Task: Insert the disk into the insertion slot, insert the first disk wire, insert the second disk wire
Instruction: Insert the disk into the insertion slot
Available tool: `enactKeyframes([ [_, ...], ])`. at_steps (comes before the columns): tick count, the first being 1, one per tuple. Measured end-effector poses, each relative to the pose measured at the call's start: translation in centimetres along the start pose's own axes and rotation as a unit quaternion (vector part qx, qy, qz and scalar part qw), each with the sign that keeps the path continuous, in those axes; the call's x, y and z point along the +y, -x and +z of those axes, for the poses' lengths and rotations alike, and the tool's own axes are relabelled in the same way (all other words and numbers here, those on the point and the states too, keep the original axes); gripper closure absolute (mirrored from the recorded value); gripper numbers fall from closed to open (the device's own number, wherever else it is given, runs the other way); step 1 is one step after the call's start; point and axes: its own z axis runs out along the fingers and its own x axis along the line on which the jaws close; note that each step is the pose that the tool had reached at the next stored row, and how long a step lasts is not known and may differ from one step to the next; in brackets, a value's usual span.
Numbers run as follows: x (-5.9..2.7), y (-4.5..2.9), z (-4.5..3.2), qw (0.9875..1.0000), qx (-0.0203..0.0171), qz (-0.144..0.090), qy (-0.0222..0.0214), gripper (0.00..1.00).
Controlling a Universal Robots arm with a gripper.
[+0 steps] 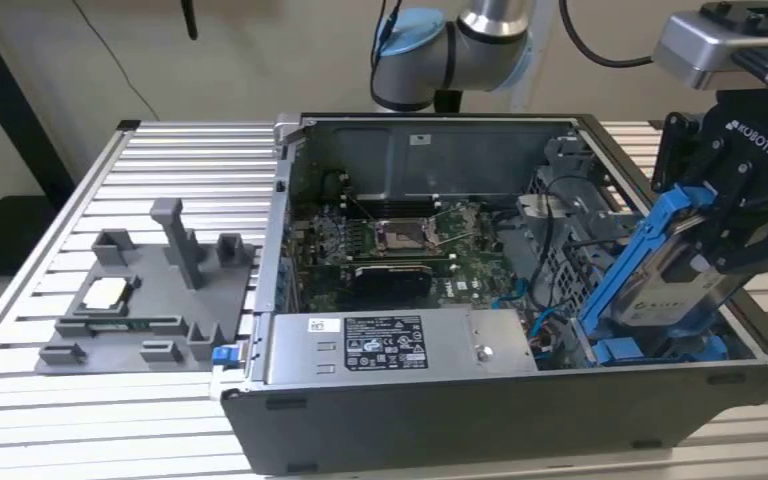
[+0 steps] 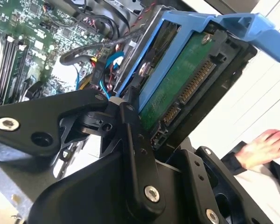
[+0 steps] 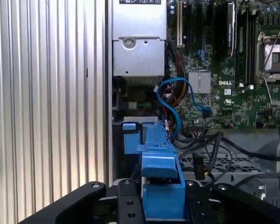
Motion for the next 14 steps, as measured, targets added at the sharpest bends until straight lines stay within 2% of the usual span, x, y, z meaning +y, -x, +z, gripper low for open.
enactKeyframes([
  [11,-0.1,-0.01,2.0,1.0,-0.0025,0.0,0.0001,0.67],
  [14,-0.11,-0.01,2.24,1.0,-0.0025,0.0,0.0001,0.67],
])
